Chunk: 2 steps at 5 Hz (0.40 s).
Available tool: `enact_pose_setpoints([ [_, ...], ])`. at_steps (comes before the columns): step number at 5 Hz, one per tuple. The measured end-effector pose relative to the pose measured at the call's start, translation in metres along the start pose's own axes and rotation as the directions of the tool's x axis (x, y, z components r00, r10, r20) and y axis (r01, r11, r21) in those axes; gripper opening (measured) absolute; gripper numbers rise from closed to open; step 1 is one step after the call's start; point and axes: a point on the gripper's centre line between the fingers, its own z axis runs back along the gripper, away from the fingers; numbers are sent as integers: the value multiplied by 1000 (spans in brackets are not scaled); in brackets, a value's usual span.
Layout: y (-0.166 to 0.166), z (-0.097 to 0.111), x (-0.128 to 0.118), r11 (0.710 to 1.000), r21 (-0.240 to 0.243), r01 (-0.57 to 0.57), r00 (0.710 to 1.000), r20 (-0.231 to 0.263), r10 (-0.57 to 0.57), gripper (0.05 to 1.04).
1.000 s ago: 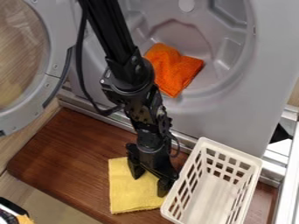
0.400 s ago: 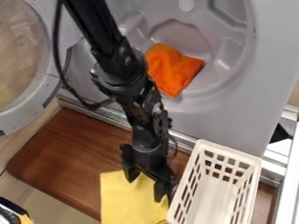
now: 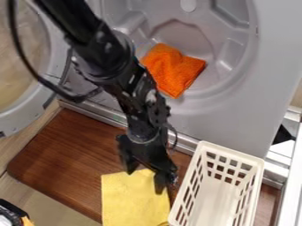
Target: Move the yellow cloth on the left side of the white baskel
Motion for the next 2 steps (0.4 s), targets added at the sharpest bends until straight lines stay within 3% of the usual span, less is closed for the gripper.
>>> enact_pose_setpoints([
  [1,-1,15,4,1000,-2,-4,999,49,4,1001],
  [2,-2,19,4,1000,-8,9,998,64,-8,1001],
])
